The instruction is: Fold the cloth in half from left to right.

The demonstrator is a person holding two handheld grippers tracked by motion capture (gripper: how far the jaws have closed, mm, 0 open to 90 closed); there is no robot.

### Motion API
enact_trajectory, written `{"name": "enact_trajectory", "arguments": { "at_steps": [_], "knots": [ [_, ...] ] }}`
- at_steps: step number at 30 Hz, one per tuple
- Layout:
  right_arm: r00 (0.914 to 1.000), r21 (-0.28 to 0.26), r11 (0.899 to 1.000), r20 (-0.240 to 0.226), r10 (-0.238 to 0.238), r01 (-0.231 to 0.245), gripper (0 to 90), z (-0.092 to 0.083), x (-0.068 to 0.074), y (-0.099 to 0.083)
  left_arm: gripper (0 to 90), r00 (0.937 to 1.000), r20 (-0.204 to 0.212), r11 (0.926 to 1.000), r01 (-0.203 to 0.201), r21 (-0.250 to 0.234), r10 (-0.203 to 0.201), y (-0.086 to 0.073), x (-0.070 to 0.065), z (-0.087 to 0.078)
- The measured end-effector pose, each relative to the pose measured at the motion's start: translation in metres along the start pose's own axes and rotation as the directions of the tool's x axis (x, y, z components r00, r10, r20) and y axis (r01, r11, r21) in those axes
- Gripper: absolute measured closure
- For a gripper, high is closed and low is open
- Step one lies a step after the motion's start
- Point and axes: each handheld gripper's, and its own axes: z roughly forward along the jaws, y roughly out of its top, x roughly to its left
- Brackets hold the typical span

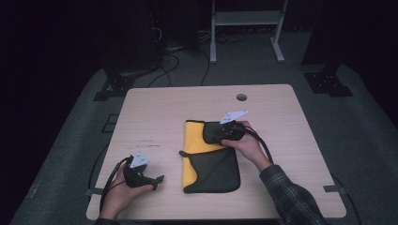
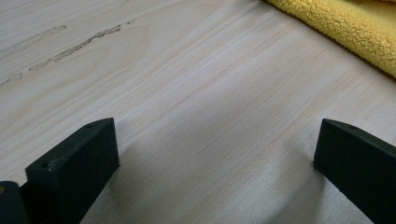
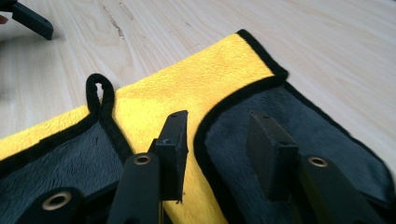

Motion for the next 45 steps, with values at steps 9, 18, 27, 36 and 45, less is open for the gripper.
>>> {"name": "enact_trajectory", "arguments": {
  "at_steps": [9,18,27,36,45],
  "knots": [
    [0.9998,0.030,0.999,-0.020,-0.008,0.009,60.4,0.029,0.004,0.000,0.0,1.0000,0.000,1.0000,0.000,0.000,0.000,0.000,0.000,0.000],
    [0.9985,0.084,0.995,0.006,-0.054,0.053,69.4,0.048,0.007,-0.005,0.0,1.0000,0.000,1.0000,0.000,0.000,0.000,0.000,0.000,0.000],
    [0.9994,0.099,0.995,0.026,-0.024,0.021,83.0,0.047,0.006,-0.003,0.0,1.0000,0.000,1.0000,0.000,0.000,0.000,0.000,0.000,0.000],
    [0.9992,0.044,0.999,0.028,0.028,-0.030,83.6,0.031,-0.004,0.008,0.0,1.0000,0.000,1.0000,0.000,0.000,0.000,0.000,0.000,0.000],
    [0.9883,-0.009,0.994,0.108,0.108,-0.108,83.7,0.008,-0.031,0.011,0.0,1.0000,-0.002,1.0000,0.002,0.001,-0.002,0.000,0.000,0.000]
  ]
}}
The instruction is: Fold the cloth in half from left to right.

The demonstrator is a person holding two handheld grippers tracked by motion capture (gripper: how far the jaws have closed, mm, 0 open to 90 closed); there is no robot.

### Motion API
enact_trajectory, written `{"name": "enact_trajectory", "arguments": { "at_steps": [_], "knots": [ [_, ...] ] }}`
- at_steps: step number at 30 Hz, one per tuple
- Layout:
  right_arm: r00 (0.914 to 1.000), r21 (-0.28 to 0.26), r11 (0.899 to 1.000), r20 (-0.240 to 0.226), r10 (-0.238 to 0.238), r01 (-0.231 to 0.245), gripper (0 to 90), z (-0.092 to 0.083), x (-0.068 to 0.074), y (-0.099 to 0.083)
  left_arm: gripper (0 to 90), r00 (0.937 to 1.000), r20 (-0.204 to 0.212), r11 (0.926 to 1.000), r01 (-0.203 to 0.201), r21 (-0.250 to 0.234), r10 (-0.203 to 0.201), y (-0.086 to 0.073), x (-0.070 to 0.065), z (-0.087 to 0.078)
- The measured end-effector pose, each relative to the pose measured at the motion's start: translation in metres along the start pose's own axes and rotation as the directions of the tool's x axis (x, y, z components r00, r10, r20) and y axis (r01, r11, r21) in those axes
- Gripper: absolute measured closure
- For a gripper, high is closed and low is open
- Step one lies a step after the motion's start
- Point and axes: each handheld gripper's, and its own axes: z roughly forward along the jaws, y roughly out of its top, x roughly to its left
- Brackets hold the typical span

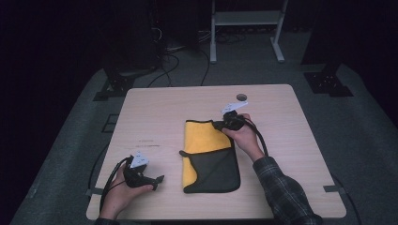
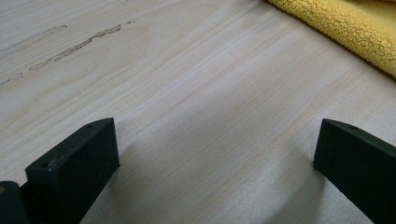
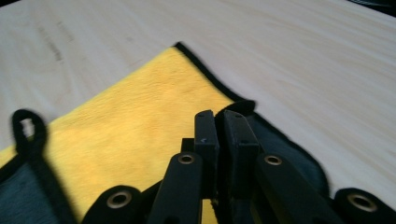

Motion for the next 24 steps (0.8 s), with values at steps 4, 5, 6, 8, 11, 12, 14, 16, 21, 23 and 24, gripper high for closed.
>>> {"name": "enact_trajectory", "arguments": {
  "at_steps": [4,5,6,8,11,12,14,16,21,23,24],
  "knots": [
    [0.9977,-0.004,0.999,0.044,0.050,-0.050,83.7,-0.003,-0.017,-0.003,0.0,1.0000,-0.001,1.0000,0.002,0.000,-0.002,0.000,0.000,0.000],
    [0.9969,-0.002,0.998,0.052,0.059,-0.059,83.7,-0.003,-0.022,-0.004,0.0,1.0000,-0.002,1.0000,0.001,0.000,-0.001,0.000,0.000,0.000],
    [0.9956,-0.001,0.997,0.059,0.072,-0.072,83.7,-0.002,-0.025,-0.006,0.0,1.0000,-0.001,1.0000,0.002,-0.001,-0.002,0.000,0.000,0.000],
    [0.9927,0.005,0.996,0.080,0.090,-0.091,83.6,0.000,-0.032,-0.011,0.0,1.0000,-0.002,1.0000,0.002,-0.001,-0.002,0.000,0.000,0.000],
    [0.9887,0.005,0.994,0.108,0.104,-0.105,83.1,0.004,-0.041,-0.017,0.0,1.0000,-0.001,1.0000,0.002,0.000,-0.002,0.000,0.000,0.000],
    [0.9878,0.011,0.995,0.119,0.100,-0.102,83.4,0.006,-0.044,-0.019,0.0,1.0000,-0.002,1.0000,0.001,0.000,-0.001,0.000,0.000,0.000],
    [0.9839,0.040,0.996,0.163,0.074,-0.081,82.6,0.011,-0.047,-0.023,0.0,1.0000,-0.002,1.0000,0.002,-0.001,-0.002,0.000,0.000,0.000],
    [0.9827,0.039,0.995,0.166,0.082,-0.089,80.8,0.013,-0.051,-0.027,0.0,1.0000,-0.002,1.0000,0.002,-0.001,-0.002,0.000,0.000,0.000],
    [0.9744,0.019,0.995,0.207,0.089,-0.095,77.1,0.006,-0.056,-0.027,0.0,1.0000,-0.002,1.0000,0.002,-0.001,-0.002,0.000,0.000,0.000],
    [0.9754,-0.003,0.995,0.196,0.101,-0.102,77.0,-0.001,-0.057,-0.025,0.0,1.0000,-0.002,1.0000,0.003,-0.001,-0.003,0.000,0.000,0.000],
    [0.9776,-0.013,0.994,0.181,0.107,-0.106,77.0,-0.005,-0.056,-0.024,0.0,1.0000,-0.002,1.0000,0.004,-0.001,-0.004,0.000,0.000,0.000]
  ]
}}
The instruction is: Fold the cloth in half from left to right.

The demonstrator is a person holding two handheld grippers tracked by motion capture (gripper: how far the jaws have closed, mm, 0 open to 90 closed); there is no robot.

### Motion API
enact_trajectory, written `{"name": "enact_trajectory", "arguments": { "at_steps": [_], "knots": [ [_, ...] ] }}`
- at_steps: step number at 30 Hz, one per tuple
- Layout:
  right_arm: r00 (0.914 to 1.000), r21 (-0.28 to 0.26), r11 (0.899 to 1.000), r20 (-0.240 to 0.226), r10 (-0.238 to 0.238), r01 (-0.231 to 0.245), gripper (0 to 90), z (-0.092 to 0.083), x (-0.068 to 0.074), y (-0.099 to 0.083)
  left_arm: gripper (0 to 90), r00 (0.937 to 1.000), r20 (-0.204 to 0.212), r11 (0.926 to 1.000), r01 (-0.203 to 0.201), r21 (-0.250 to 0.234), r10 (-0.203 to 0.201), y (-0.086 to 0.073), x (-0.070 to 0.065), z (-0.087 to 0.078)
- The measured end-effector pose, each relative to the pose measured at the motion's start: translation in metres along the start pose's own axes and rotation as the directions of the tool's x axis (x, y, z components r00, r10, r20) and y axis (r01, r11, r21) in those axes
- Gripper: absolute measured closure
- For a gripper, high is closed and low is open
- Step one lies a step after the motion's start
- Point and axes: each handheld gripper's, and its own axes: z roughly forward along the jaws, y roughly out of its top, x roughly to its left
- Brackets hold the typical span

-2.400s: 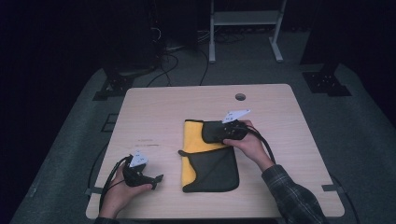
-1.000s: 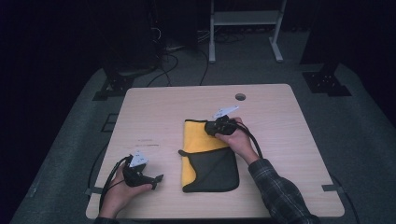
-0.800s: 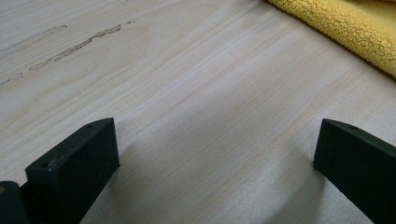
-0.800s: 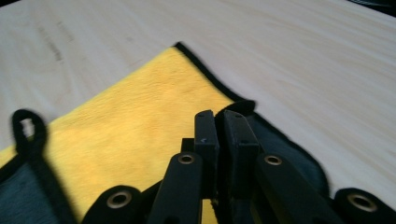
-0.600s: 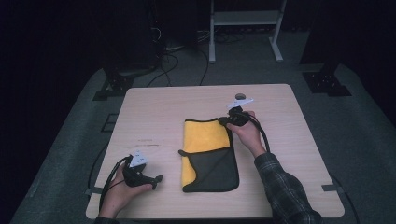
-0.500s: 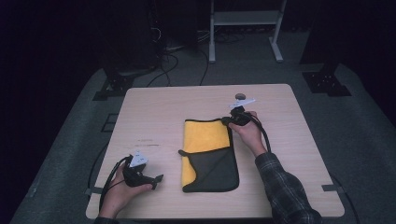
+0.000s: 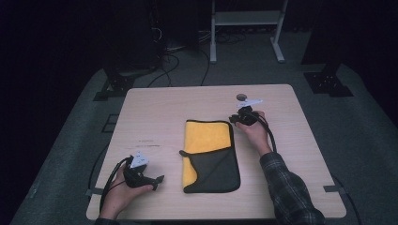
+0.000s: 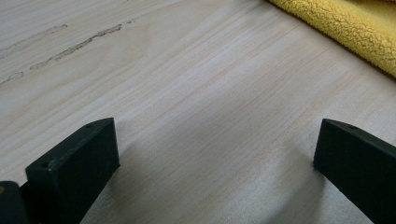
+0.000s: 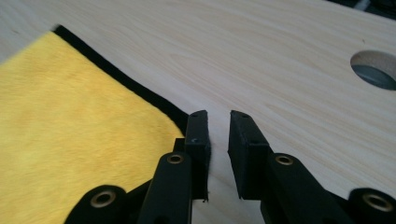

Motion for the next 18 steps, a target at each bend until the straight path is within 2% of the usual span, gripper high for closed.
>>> {"name": "enact_trajectory", "arguments": {
  "at_steps": [4,8,12,18],
  "knots": [
    [0.9981,-0.011,1.000,-0.055,-0.026,0.025,75.9,-0.014,0.010,0.005,0.0,1.0000,0.000,1.0000,0.000,0.000,0.000,0.000,0.000,0.000],
    [0.9914,-0.024,0.998,-0.117,-0.058,0.055,74.7,-0.025,0.029,0.006,0.0,1.0000,-0.002,1.0000,0.002,-0.001,-0.002,0.000,0.000,0.000],
    [0.9792,-0.013,0.995,-0.178,-0.096,0.096,71.9,-0.027,0.050,0.003,0.0,1.0000,-0.002,1.0000,0.002,-0.001,-0.002,0.000,0.000,0.000],
    [0.9534,-0.005,0.988,-0.263,-0.148,0.152,69.2,-0.022,0.085,0.002,0.0,1.0000,-0.002,1.0000,0.002,-0.001,-0.002,0.000,0.000,0.000]
  ]
}}
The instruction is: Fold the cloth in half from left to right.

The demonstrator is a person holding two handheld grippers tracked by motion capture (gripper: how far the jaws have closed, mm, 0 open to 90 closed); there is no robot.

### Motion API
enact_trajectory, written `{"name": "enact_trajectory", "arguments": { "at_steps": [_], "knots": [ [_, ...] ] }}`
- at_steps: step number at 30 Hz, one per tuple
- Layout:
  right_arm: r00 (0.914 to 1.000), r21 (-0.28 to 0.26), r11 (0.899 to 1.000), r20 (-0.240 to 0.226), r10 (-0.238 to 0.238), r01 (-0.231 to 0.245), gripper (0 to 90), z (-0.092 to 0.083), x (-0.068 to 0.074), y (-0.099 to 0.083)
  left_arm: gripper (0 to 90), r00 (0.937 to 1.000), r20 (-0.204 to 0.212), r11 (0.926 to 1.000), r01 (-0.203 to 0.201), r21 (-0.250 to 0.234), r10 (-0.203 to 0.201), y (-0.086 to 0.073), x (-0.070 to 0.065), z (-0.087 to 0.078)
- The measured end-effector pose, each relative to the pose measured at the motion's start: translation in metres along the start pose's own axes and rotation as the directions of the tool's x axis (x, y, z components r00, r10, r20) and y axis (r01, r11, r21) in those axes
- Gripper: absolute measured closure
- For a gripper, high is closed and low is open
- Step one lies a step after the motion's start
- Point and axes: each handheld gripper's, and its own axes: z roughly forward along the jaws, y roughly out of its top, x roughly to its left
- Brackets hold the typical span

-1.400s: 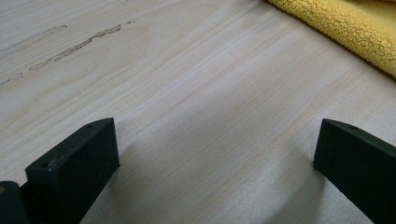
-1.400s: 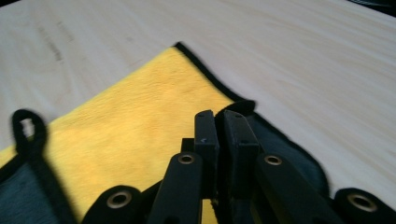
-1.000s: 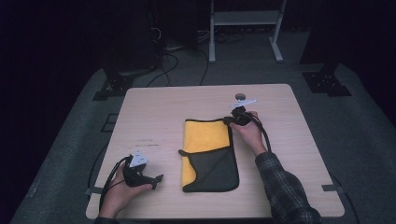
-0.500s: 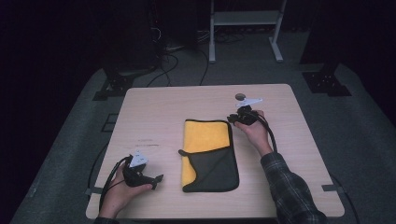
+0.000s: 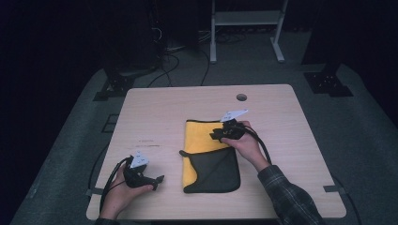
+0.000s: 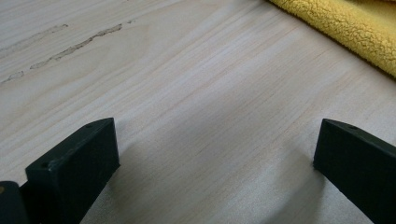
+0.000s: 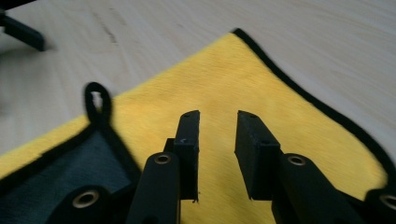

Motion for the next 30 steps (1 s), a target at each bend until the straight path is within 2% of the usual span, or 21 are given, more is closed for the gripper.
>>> {"name": "enact_trajectory", "arguments": {
  "at_steps": [5,7,16,23,30],
  "knots": [
    [0.9967,-0.004,0.999,-0.073,-0.037,0.037,65.2,0.014,0.023,0.007,0.0,1.0000,0.000,1.0000,0.000,0.000,0.000,0.000,0.000,0.000],
    [0.9941,-0.004,0.999,-0.101,-0.039,0.038,63.9,0.021,0.031,0.010,0.0,1.0000,0.000,1.0000,-0.001,0.001,0.001,0.000,0.000,0.000],
    [0.9796,0.000,0.997,-0.186,-0.076,0.077,56.2,0.051,0.060,0.017,0.0,1.0000,-0.001,1.0000,-0.003,0.001,0.003,0.000,0.000,0.000],
    [0.9718,0.021,0.994,-0.213,-0.100,0.107,52.1,0.075,0.072,0.016,0.0,1.0000,0.000,1.0000,0.000,0.001,0.000,0.000,0.000,0.000],
    [0.9693,0.043,0.989,-0.207,-0.133,0.145,52.9,0.087,0.075,0.013,0.0,1.0000,0.000,1.0000,0.000,0.001,0.000,0.000,0.000,0.000]
  ]
}}
